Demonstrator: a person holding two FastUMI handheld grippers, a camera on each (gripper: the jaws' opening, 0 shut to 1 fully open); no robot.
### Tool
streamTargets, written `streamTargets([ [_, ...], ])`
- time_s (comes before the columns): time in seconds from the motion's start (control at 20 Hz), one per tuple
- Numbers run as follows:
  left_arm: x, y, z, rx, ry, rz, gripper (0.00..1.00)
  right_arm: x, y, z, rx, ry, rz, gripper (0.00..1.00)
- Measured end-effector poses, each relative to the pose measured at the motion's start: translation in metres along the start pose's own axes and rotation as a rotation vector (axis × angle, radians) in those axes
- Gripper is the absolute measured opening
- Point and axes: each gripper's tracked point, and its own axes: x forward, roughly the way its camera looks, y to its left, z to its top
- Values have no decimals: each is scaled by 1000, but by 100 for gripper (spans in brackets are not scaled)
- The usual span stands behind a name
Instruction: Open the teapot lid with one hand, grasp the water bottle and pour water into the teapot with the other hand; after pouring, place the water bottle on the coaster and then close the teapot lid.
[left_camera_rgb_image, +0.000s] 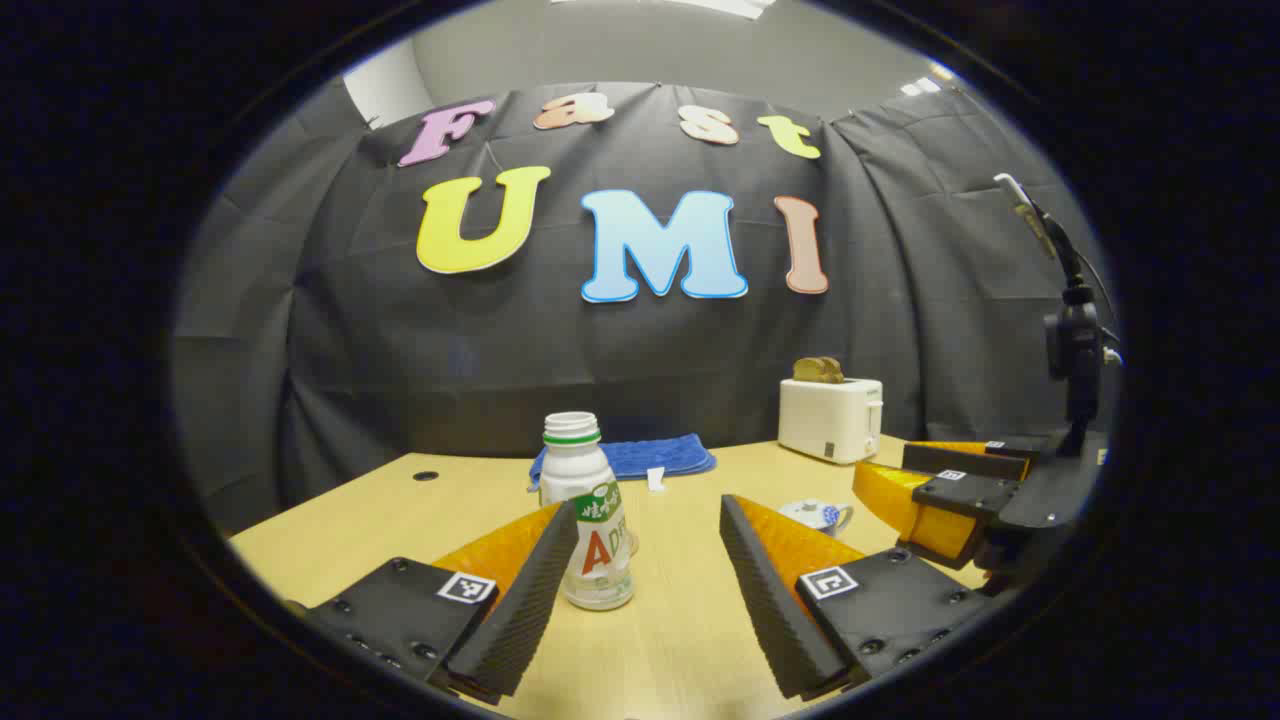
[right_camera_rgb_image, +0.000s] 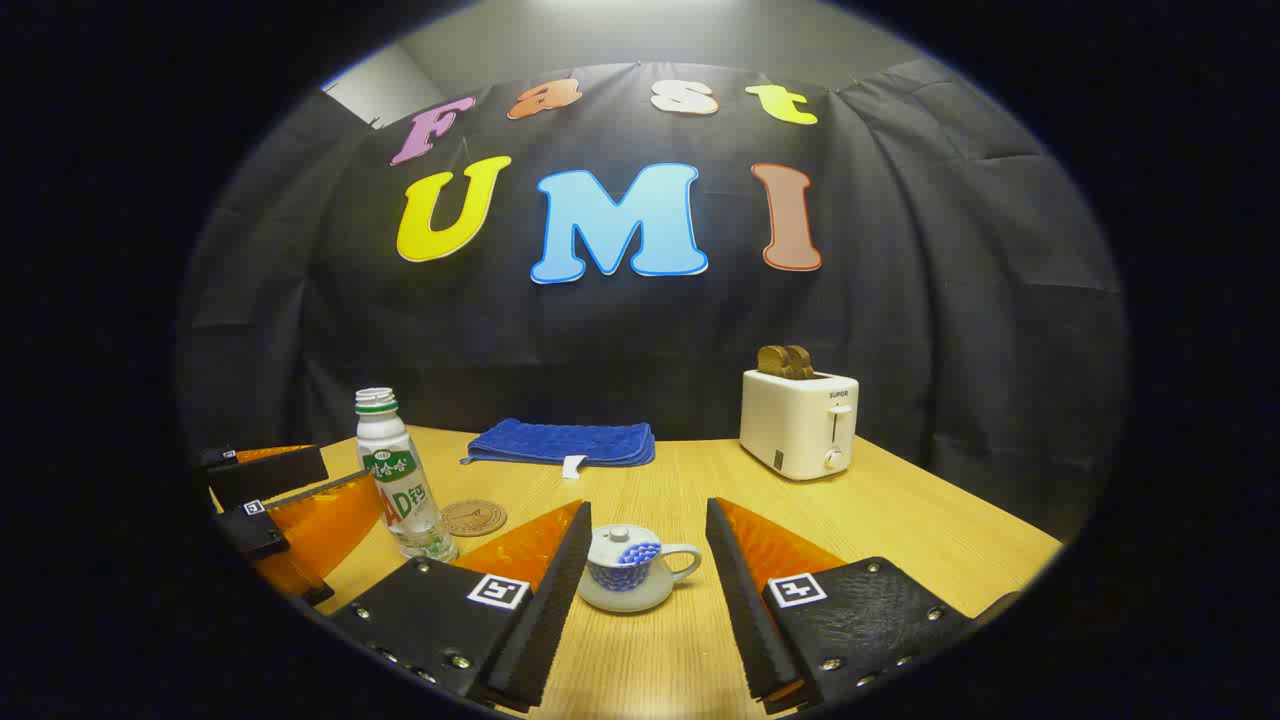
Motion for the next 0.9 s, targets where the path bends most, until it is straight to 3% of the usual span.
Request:
streamTargets([
  [0.6,-3,13,-4,-41,8,11,100,18,13,-12,-44,40,26,72],
  [0.65,-1,14,-2,-45,8,11,89,20,13,-13,-46,44,26,72],
  [0.8,-3,18,-5,-56,9,17,100,30,16,-17,-58,54,24,72],
  [0.9,-2,21,-4,-63,9,20,100,38,16,-20,-71,60,19,72],
])
